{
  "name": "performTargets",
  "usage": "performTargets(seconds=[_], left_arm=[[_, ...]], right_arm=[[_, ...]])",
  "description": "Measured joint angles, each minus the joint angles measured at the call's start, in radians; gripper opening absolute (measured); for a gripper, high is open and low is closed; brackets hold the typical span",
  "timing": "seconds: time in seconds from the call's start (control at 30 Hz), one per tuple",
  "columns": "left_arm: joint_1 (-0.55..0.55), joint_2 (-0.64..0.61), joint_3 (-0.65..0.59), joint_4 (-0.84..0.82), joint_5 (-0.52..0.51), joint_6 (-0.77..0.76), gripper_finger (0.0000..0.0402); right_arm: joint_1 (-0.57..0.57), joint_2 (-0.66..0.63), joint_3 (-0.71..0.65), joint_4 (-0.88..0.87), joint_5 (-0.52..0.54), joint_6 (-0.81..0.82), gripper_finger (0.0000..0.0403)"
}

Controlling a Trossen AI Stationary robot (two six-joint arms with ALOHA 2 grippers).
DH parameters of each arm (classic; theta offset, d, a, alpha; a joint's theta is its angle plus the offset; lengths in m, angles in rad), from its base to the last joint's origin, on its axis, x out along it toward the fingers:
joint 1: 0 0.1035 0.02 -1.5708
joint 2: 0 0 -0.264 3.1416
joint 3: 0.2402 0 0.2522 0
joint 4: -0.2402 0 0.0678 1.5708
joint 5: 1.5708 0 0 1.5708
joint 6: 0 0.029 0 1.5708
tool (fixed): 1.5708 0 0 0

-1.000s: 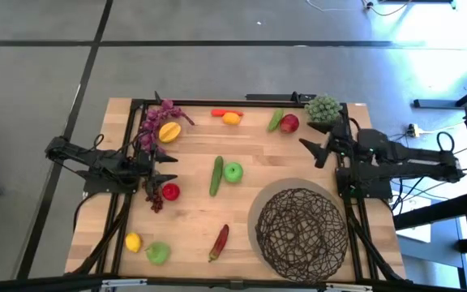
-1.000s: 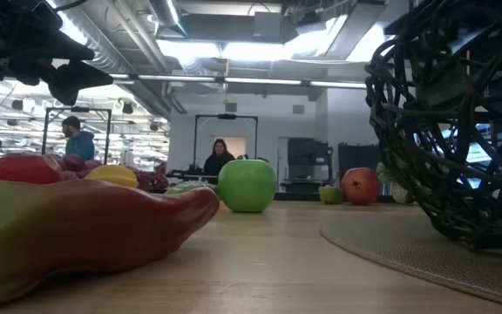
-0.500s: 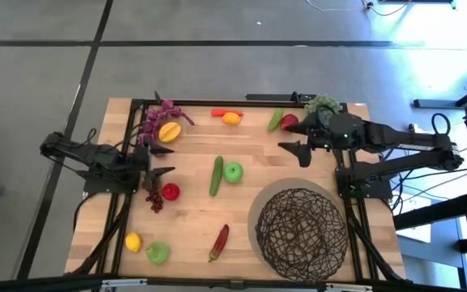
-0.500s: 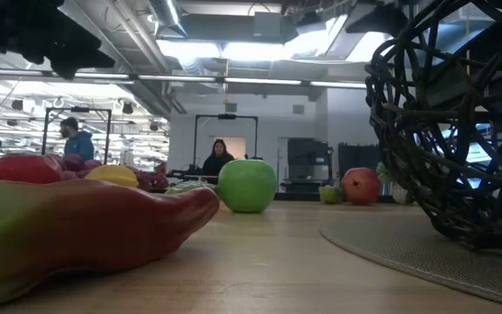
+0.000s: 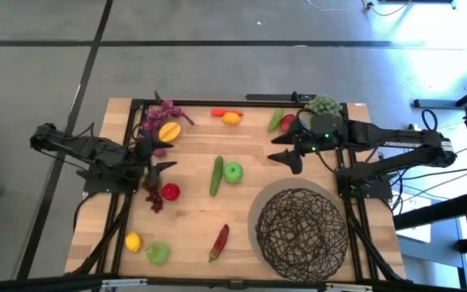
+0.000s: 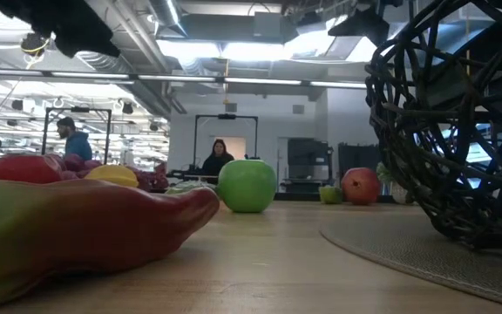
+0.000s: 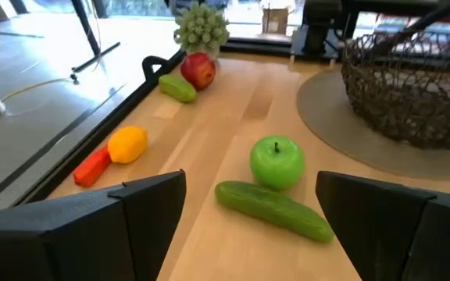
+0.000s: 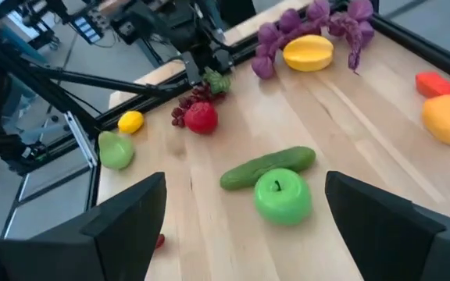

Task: Build produce basket
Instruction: Put the green apple into the wire basket

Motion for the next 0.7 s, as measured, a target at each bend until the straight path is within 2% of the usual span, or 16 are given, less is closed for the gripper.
performTargets(seconds=[0.17,0.3,0.47,0.7], left_arm=[[0.0,0.081,0.068,-0.054,0.0,-0.059,0.0279],[0.0,0.131,0.102,-0.116,0.001,-0.133,0.0279],[0.0,0.165,0.11,-0.118,0.011,-0.155,0.0279],[0.0,0.179,0.11,-0.116,0.023,-0.159,0.0279]], right_arm=[[-0.016,0.043,0.073,-0.064,-0.016,-0.014,0.0342],[-0.014,0.105,0.184,-0.232,0.069,-0.075,0.0342],[-0.015,0.235,0.357,-0.437,0.145,-0.169,0.0342],[-0.015,0.429,0.48,-0.504,0.114,-0.333,0.0342]])
